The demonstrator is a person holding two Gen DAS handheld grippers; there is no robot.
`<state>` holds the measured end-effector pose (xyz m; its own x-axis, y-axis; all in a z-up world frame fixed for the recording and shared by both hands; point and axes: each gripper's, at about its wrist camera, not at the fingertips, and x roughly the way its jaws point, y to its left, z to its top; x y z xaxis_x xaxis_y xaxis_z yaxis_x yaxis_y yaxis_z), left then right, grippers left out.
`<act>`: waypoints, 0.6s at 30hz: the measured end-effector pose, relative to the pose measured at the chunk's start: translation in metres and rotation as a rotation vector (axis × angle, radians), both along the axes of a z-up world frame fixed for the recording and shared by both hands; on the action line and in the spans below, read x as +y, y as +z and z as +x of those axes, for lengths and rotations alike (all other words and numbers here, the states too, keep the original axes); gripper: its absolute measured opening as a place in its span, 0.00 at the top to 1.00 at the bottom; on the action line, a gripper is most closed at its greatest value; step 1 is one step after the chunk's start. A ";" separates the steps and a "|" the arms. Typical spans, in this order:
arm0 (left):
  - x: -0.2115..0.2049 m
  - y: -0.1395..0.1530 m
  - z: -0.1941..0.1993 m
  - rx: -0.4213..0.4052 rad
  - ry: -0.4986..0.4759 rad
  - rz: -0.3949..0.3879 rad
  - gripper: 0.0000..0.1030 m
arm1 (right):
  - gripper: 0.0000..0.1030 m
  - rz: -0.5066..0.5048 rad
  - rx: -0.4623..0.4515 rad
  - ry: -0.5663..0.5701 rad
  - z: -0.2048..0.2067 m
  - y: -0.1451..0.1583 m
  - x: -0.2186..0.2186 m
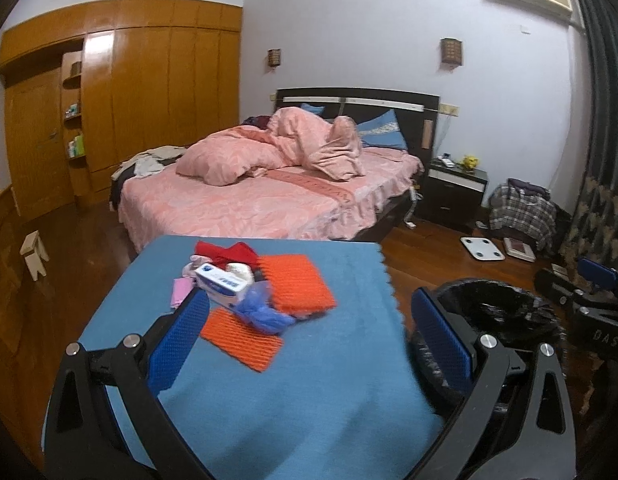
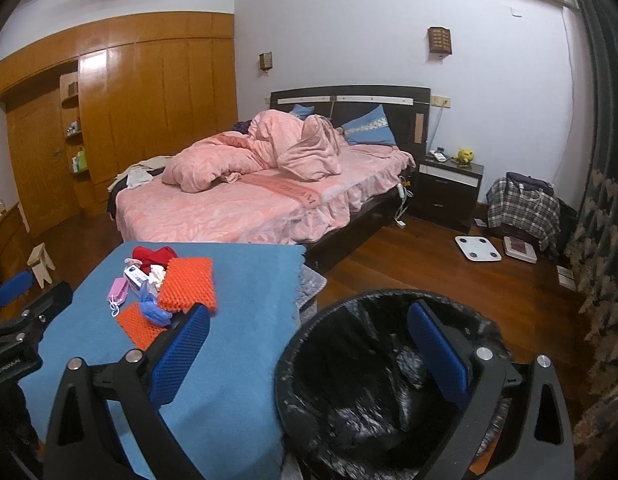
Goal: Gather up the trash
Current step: 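Grasp an orange foam mesh sleeve with each tool from the table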
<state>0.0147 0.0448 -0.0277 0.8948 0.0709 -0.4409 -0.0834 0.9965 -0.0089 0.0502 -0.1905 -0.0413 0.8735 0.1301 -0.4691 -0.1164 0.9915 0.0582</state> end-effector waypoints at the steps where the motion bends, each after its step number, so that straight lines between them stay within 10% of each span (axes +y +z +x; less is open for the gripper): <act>1: 0.007 -0.004 0.002 0.001 0.013 0.001 0.05 | 0.06 0.002 0.002 0.006 0.005 -0.002 0.003; 18: 0.127 -0.090 0.074 0.131 0.178 -0.024 0.05 | 0.23 0.009 0.163 0.168 0.149 -0.105 0.118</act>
